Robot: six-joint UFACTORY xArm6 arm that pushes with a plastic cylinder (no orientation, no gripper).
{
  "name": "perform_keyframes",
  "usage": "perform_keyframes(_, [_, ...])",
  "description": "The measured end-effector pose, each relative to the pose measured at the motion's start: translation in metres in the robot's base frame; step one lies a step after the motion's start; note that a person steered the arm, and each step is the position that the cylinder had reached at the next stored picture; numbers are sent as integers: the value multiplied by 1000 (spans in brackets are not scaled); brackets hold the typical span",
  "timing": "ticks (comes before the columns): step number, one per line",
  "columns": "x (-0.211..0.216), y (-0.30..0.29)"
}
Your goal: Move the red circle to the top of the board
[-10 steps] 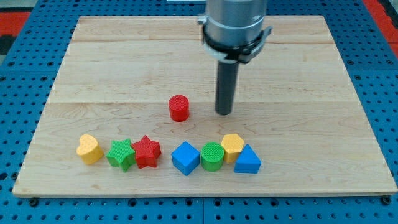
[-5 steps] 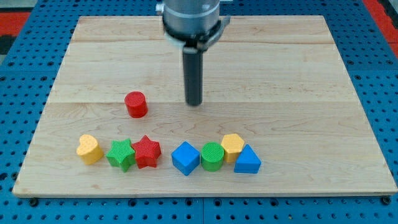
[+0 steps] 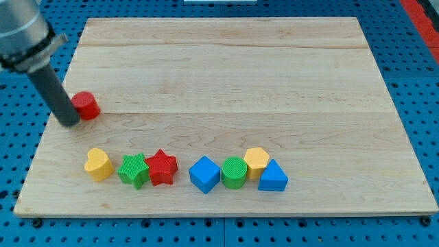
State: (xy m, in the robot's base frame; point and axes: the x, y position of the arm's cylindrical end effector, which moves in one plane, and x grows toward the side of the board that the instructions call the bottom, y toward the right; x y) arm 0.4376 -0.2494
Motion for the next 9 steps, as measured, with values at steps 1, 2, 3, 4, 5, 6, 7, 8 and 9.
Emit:
perform_keyframes(1, [-45, 45])
perform_keyframes(2, [-16, 68])
perform_keyframes(3, [-88, 50])
perform_keyframes(4, [-102, 13])
perform_keyframes(5, [-97, 62])
perform_keyframes(6, [-125, 74])
perform_keyframes(7, [-155, 21])
perform_keyframes(8, [-153, 52])
perform_keyframes(9, [-130, 39])
